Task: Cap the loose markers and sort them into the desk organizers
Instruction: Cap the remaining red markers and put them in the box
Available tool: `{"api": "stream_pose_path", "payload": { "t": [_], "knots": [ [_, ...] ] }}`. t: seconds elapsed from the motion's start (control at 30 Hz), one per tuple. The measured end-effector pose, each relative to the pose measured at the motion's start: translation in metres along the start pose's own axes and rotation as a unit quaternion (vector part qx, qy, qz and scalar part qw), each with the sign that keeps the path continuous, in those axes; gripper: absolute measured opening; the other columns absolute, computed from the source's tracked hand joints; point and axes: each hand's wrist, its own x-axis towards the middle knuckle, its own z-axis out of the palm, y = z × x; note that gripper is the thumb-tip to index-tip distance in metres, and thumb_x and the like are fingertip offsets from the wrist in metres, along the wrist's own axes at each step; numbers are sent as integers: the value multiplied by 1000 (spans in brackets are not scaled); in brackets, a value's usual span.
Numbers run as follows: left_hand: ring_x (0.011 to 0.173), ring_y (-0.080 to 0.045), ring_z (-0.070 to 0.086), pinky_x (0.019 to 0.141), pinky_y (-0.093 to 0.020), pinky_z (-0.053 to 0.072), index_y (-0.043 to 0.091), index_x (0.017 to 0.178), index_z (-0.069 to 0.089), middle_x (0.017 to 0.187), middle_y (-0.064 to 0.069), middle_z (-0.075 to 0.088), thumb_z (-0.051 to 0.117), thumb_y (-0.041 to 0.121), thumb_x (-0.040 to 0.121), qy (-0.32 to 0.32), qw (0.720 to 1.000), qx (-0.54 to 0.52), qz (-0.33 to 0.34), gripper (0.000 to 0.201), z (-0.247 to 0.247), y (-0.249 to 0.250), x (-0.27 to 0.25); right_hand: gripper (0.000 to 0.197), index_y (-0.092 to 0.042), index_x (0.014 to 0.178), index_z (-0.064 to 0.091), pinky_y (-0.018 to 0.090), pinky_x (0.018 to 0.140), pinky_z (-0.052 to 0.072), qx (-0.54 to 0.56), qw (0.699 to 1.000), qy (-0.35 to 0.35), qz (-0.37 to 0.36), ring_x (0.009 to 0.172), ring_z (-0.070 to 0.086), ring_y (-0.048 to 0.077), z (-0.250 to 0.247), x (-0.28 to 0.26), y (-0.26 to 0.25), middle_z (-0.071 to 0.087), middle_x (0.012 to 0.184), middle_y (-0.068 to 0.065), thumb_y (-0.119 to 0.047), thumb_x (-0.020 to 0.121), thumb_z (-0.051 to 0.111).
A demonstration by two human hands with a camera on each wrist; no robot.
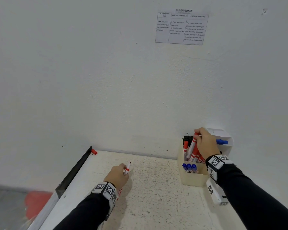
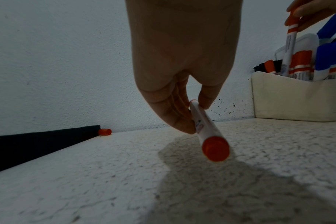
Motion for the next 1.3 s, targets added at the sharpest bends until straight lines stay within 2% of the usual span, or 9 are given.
{"api": "stream_pose_path", "payload": {
  "t": [0.2,0.33,0.47,0.57,0.73,0.93,1.07,1.2,1.3],
  "knots": [
    [81,-17,58,79,-28,53,13,123,48,106,-10,64,47,23,92,-5,1000,-2,-4,33,2,0,-1,11,-7,101,53,8,47,40,12,999,-35,20,61,50,4,5,-4,2,57,84,4,-8,96,44],
    [85,-20,62,80,-31,55,12,122,50,105,-10,64,47,24,92,0,1000,-2,-2,32,1,2,-3,13,-2,102,57,21,64,47,-36,994,-84,67,75,57,18,15,-2,10,59,91,11,-4,92,48],
    [82,-18,59,79,-28,53,12,123,49,108,-11,64,46,24,92,-6,1000,-3,0,33,1,3,-4,20,1,97,62,30,78,51,-116,978,-151,84,89,58,27,31,-1,17,58,87,4,6,86,47],
    [87,-20,61,80,-28,53,12,124,48,108,-11,64,46,24,93,-11,1000,0,5,33,1,4,-4,25,-3,106,63,32,94,47,-180,966,-176,57,106,58,27,37,-3,15,59,116,7,4,86,50],
    [85,-19,57,76,-27,49,12,123,48,107,-8,60,43,22,93,-10,1000,8,0,31,0,2,-5,26,-9,106,62,24,92,39,-167,980,-109,4,106,54,22,33,-3,-5,57,115,8,0,88,46],
    [84,-18,47,76,-28,44,3,119,46,79,4,39,30,14,98,55,998,17,-33,28,-7,-10,-8,21,0,92,64,27,89,41,-62,991,-99,-60,99,53,26,61,-3,-53,57,106,14,5,84,45],
    [77,-7,47,86,-25,43,2,121,44,83,4,40,30,9,98,113,991,12,-72,27,-23,-36,-7,25,-5,98,65,20,80,39,-23,971,-234,-46,92,53,18,115,-11,-88,63,108,10,0,86,44],
    [109,-26,53,88,-28,39,-2,121,47,116,-14,55,30,9,98,141,983,-32,-116,30,-48,-63,-3,29,-12,115,61,18,86,35,-44,914,-398,-65,108,53,17,184,-24,-119,58,124,5,-12,89,49],
    [111,-33,52,89,-31,38,-4,121,47,119,-22,57,33,9,97,161,972,-81,-152,31,-58,-86,12,38,-16,129,52,22,101,31,-70,877,-468,-83,126,44,19,237,-32,-137,48,138,3,-17,92,47]
  ]
}}
